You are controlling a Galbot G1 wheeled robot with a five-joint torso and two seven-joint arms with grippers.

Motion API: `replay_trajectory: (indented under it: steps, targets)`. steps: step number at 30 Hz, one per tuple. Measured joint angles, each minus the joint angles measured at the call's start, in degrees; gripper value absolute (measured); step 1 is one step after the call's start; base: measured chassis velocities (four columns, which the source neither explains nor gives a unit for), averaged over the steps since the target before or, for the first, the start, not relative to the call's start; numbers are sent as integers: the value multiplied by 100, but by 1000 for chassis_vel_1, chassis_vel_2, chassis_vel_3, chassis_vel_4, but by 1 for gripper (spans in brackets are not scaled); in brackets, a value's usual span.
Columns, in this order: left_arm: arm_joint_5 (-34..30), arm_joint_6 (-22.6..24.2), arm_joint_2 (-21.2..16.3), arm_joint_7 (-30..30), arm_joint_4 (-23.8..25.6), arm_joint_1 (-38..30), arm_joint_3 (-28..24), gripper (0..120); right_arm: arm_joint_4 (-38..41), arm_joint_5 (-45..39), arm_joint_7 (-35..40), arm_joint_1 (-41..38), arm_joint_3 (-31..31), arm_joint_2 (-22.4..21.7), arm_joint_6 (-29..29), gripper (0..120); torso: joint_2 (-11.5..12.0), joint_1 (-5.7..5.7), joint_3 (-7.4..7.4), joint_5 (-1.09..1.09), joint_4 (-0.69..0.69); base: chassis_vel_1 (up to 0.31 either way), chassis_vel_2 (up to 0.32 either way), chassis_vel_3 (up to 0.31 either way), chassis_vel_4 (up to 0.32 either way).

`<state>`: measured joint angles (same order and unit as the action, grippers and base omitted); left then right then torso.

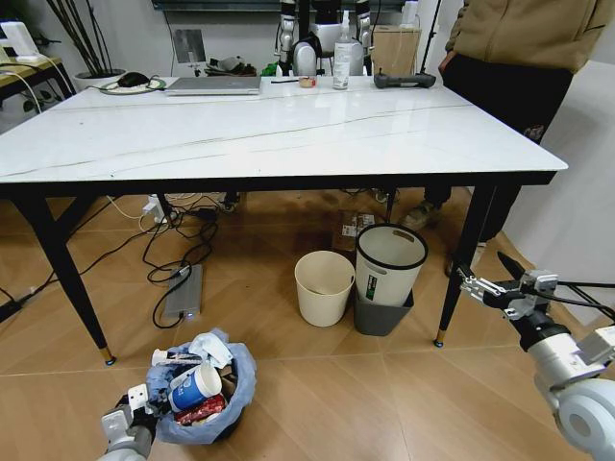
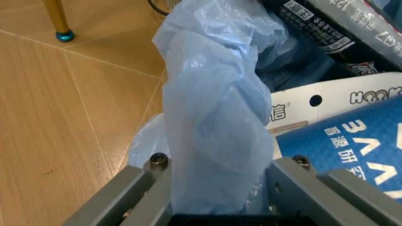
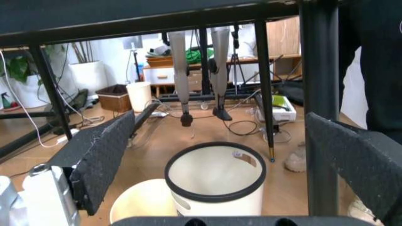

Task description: Pick up the trash bin and place the trash from the table into it.

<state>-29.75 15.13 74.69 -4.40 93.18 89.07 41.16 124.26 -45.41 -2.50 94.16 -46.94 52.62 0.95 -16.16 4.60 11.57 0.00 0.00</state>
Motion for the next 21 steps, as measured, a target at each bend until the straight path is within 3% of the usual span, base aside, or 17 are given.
replay_trajectory:
  steps: [5,21]
  targets:
    - [6,-26,5,33,-37,-5,5,3,0,0,0,0,0,0,0,100,-3,1,3,0,0,0,0,0,0]
    - [14,-94,-9,89,-59,47,28,34,0,0,0,0,0,0,0,100,-10,3,8,-1,0,0,0,0,0]
